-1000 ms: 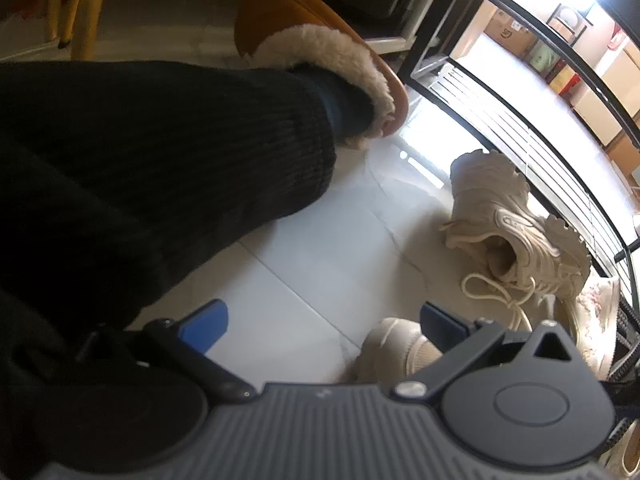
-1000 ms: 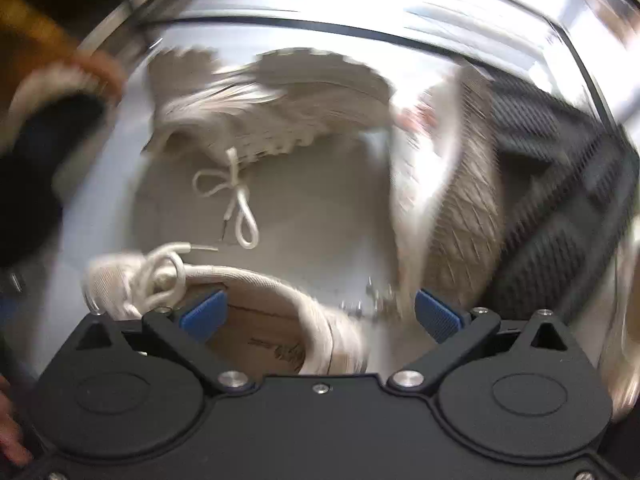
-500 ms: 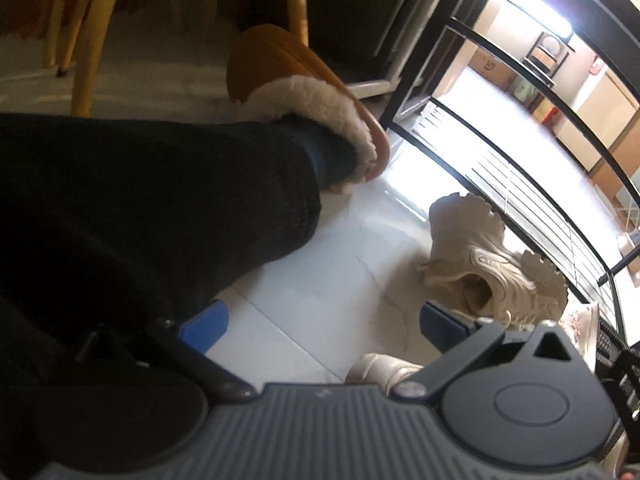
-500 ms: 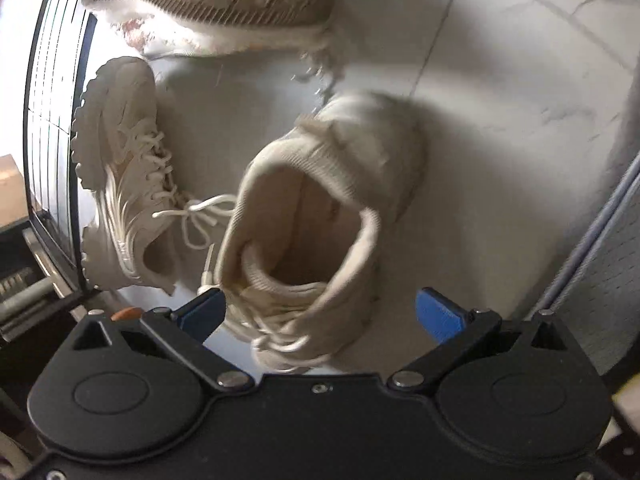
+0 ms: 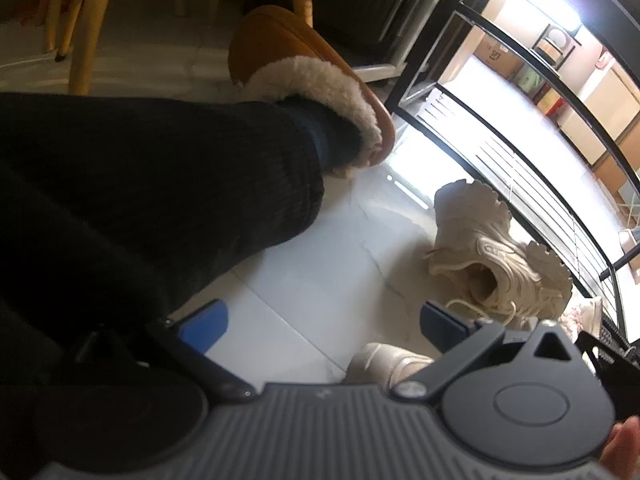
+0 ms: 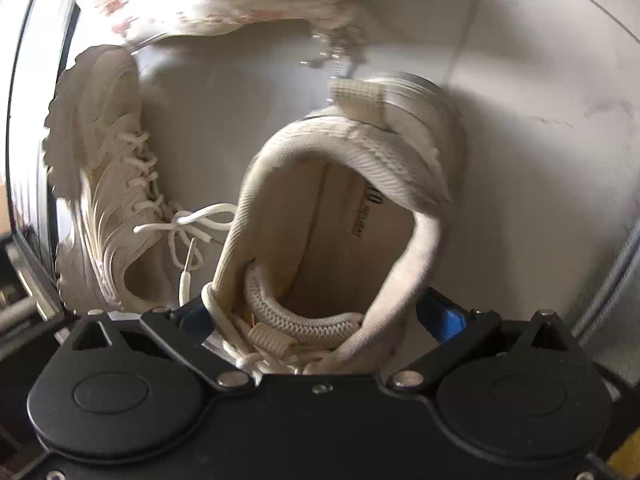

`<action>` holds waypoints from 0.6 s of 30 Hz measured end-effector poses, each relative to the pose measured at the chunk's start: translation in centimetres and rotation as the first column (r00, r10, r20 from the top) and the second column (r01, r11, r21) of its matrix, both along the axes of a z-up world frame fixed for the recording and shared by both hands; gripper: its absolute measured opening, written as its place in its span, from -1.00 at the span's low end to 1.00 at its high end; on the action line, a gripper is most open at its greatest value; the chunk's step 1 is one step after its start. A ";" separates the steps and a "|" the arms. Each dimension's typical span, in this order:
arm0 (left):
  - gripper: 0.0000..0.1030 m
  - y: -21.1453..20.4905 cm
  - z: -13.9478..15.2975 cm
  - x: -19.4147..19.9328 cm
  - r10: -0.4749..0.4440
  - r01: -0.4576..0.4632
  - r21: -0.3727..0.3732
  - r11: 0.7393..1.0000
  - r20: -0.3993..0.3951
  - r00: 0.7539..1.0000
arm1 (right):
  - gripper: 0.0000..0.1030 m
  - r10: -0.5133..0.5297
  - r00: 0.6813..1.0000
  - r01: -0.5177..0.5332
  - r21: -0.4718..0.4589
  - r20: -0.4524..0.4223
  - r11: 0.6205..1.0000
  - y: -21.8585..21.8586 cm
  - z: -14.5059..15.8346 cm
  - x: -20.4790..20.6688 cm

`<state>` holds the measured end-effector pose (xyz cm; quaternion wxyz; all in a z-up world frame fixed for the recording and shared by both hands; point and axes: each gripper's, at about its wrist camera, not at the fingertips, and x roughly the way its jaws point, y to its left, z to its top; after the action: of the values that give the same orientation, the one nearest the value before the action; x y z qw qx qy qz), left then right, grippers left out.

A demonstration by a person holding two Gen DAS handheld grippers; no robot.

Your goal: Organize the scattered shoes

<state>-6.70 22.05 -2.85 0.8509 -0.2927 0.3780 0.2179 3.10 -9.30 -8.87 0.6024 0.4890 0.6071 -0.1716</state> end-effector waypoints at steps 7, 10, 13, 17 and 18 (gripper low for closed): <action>0.99 -0.1 -0.3 0.2 -0.004 0.004 -0.002 1.000 -0.009 1.000 | 0.99 0.288 0.950 -0.281 -0.065 0.122 0.957 0.5 0.2 1.5; 0.99 -0.1 -0.3 0.2 0.000 -0.001 -0.005 1.000 -0.011 1.000 | 0.98 0.453 0.881 -0.446 -0.083 0.135 0.891 1.3 0.4 2.6; 0.99 0.0 -0.3 0.2 0.004 -0.004 -0.009 1.000 -0.014 1.000 | 0.98 0.610 0.784 -0.597 -0.128 0.113 0.792 1.9 0.5 4.3; 0.99 -0.1 -0.4 0.2 0.004 -0.004 -0.008 1.000 -0.018 1.000 | 0.98 0.751 0.651 -0.726 -0.198 0.109 0.658 3.3 1.3 5.1; 0.99 -0.1 -0.4 0.2 0.004 -0.005 -0.008 1.000 -0.019 1.000 | 0.98 0.759 0.642 -0.733 -0.203 0.108 0.649 3.3 1.3 4.7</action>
<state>-6.54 21.99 -3.27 0.8454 -0.2950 0.3865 0.2211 7.84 -6.01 -7.59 0.7052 0.1645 0.6829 0.0962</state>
